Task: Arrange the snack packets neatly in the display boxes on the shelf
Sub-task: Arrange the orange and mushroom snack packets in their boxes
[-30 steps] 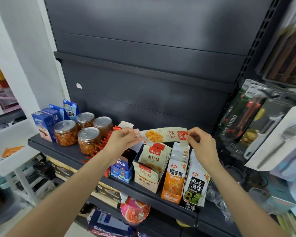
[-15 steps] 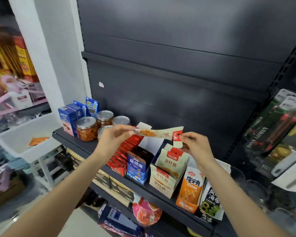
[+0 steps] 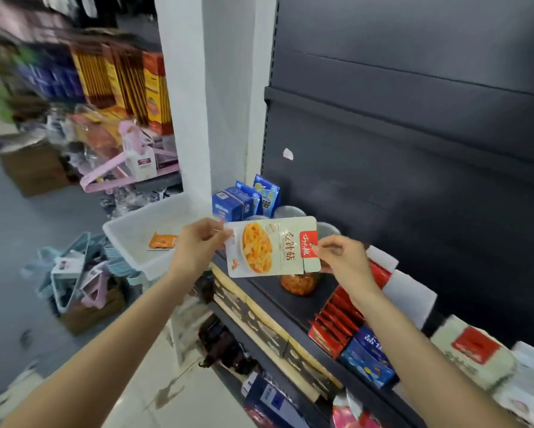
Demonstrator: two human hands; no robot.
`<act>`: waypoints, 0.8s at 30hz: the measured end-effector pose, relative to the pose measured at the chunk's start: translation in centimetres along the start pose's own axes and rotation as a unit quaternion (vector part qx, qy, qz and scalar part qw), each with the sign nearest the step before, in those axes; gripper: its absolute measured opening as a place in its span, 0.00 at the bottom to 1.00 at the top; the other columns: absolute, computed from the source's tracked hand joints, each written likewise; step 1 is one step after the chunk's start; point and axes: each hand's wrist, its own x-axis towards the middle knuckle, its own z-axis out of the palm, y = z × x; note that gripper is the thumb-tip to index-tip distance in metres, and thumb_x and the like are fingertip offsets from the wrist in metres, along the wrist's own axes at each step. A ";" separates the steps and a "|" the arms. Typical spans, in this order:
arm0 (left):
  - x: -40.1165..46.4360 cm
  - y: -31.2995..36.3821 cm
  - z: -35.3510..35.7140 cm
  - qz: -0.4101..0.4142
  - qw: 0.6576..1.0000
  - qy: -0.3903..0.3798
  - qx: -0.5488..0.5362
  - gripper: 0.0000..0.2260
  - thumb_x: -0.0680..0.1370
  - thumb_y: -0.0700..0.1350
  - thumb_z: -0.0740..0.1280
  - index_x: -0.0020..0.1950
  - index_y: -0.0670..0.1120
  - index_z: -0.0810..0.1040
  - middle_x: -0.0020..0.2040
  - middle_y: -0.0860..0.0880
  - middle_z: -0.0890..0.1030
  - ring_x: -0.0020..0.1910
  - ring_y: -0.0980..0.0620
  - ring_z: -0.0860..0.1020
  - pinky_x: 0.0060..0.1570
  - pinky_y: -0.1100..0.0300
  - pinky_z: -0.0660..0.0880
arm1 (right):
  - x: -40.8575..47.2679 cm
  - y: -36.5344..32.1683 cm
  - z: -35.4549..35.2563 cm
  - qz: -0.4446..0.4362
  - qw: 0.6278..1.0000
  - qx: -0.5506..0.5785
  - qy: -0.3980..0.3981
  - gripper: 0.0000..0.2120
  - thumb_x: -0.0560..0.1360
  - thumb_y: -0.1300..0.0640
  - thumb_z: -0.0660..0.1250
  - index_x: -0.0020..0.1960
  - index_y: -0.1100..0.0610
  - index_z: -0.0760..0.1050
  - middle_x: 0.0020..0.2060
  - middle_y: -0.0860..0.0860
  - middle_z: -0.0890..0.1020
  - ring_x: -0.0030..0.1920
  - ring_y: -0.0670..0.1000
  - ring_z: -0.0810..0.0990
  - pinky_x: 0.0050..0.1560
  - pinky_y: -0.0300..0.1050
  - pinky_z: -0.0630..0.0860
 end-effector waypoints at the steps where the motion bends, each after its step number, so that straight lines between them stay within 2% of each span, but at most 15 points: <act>1: 1.3 -0.9 -1.6 -0.009 1.000 0.005 0.008 0.04 0.75 0.42 0.69 0.41 0.47 0.78 0.37 0.49 0.82 0.35 0.53 0.79 0.38 0.60 0.75 | 0.9 -0.4 2.0 -0.003 1.000 -0.010 -0.004 0.06 0.74 0.62 0.68 0.40 0.52 0.77 0.42 0.51 0.83 0.44 0.48 0.83 0.40 0.42 0.81; 4: 4.8 -3.5 -6.0 -0.037 0.999 0.019 0.025 0.05 0.75 0.42 0.70 0.40 0.47 0.77 0.36 0.49 0.81 0.35 0.52 0.78 0.39 0.57 0.75 | 3.4 -1.3 7.9 0.001 1.000 -0.013 -0.018 0.03 0.75 0.62 0.67 0.43 0.55 0.77 0.42 0.49 0.82 0.42 0.43 0.82 0.35 0.35 0.78; 7: 7.3 -5.9 -9.6 -0.067 0.997 0.026 0.028 0.06 0.76 0.40 0.69 0.39 0.46 0.75 0.36 0.47 0.79 0.36 0.50 0.78 0.41 0.55 0.77 | 5.7 -1.7 13.4 0.002 1.000 -0.009 -0.029 0.02 0.75 0.63 0.67 0.47 0.61 0.77 0.43 0.50 0.82 0.40 0.41 0.81 0.32 0.33 0.78; 10: 9.8 -8.2 -13.0 -0.112 0.993 0.044 0.019 0.05 0.76 0.40 0.69 0.41 0.44 0.74 0.37 0.45 0.79 0.35 0.48 0.78 0.40 0.55 0.79 | 8.0 -2.1 18.6 -0.007 0.998 -0.036 -0.046 0.03 0.75 0.62 0.66 0.48 0.61 0.76 0.40 0.47 0.80 0.38 0.40 0.79 0.29 0.30 0.74; 12: 11.7 -9.7 -15.0 -0.135 0.989 0.059 0.012 0.04 0.76 0.40 0.69 0.44 0.42 0.74 0.39 0.44 0.79 0.36 0.48 0.79 0.37 0.57 0.79 | 9.6 -2.2 21.9 -0.007 0.997 -0.057 -0.057 0.02 0.75 0.61 0.67 0.48 0.58 0.76 0.43 0.50 0.81 0.42 0.44 0.81 0.31 0.32 0.75; 15: 14.7 -12.0 -17.5 -0.161 0.984 0.081 0.006 0.04 0.77 0.39 0.68 0.44 0.43 0.74 0.40 0.44 0.79 0.38 0.48 0.79 0.37 0.57 0.78 | 12.4 -1.8 26.5 0.003 0.995 -0.064 -0.081 0.04 0.75 0.63 0.67 0.44 0.55 0.76 0.45 0.53 0.82 0.46 0.50 0.82 0.41 0.42 0.80; 18: 18.0 -14.5 -19.4 -0.182 0.977 0.106 0.018 0.03 0.76 0.39 0.68 0.44 0.43 0.75 0.43 0.42 0.80 0.41 0.45 0.80 0.38 0.55 0.79 | 15.2 -1.4 30.8 0.012 0.991 -0.086 -0.100 0.05 0.74 0.64 0.68 0.41 0.55 0.76 0.43 0.54 0.83 0.45 0.52 0.83 0.48 0.52 0.81; 22: 23.5 -18.5 -21.4 -0.210 0.970 0.118 0.037 0.02 0.76 0.39 0.68 0.46 0.42 0.76 0.46 0.39 0.81 0.45 0.43 0.80 0.40 0.54 0.80 | 19.9 -0.1 36.7 0.039 0.987 -0.104 -0.119 0.06 0.74 0.65 0.67 0.42 0.55 0.76 0.44 0.55 0.83 0.46 0.53 0.82 0.50 0.51 0.80; 24: 26.5 -20.5 -22.2 -0.228 0.966 0.116 0.048 0.03 0.76 0.38 0.67 0.49 0.40 0.76 0.47 0.40 0.81 0.46 0.42 0.81 0.41 0.53 0.80 | 22.6 0.9 39.6 0.057 0.986 -0.101 -0.117 0.06 0.74 0.66 0.67 0.44 0.56 0.77 0.46 0.56 0.83 0.46 0.52 0.81 0.47 0.48 0.81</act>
